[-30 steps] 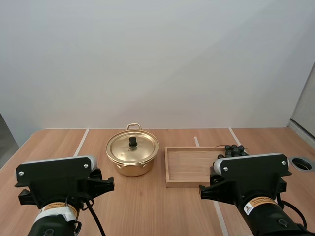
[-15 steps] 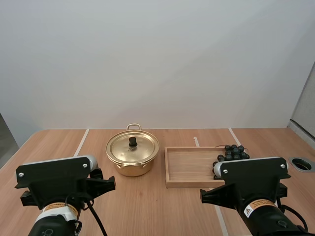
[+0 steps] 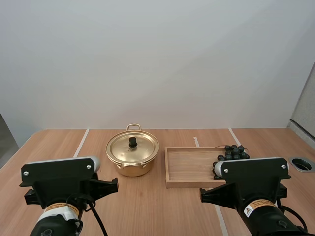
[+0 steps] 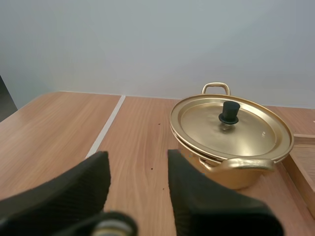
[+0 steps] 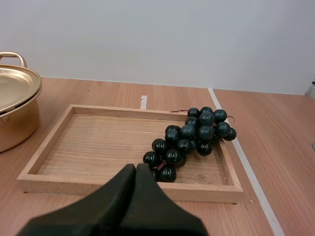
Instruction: Open the pot, put the pineapple inside, and close it
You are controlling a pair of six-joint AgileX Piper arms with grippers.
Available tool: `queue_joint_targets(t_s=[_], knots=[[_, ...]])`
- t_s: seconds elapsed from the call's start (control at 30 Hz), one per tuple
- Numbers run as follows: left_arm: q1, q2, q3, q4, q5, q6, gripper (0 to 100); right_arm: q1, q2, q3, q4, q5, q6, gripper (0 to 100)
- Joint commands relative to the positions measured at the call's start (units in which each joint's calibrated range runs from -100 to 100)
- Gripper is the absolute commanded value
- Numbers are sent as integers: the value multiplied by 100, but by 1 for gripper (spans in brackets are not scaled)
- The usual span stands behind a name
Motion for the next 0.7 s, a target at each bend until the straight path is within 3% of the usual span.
queue_joint_targets(t_s=[0.0, 0.17, 0.3, 0.67], knots=[[8, -26, 10, -297, -101, 271, 3, -22, -47, 0, 19, -116, -10, 0], [8, -26, 10, -562, -120, 553, 0, -22, -47, 0, 19, -116, -10, 0], [8, -26, 10, -1217, -185, 1241, 0, -22, -47, 0, 19, -116, -10, 0], [8, -26, 10, -1255, -234, 1297, 0, -22, -47, 0, 19, -116, -10, 0]])
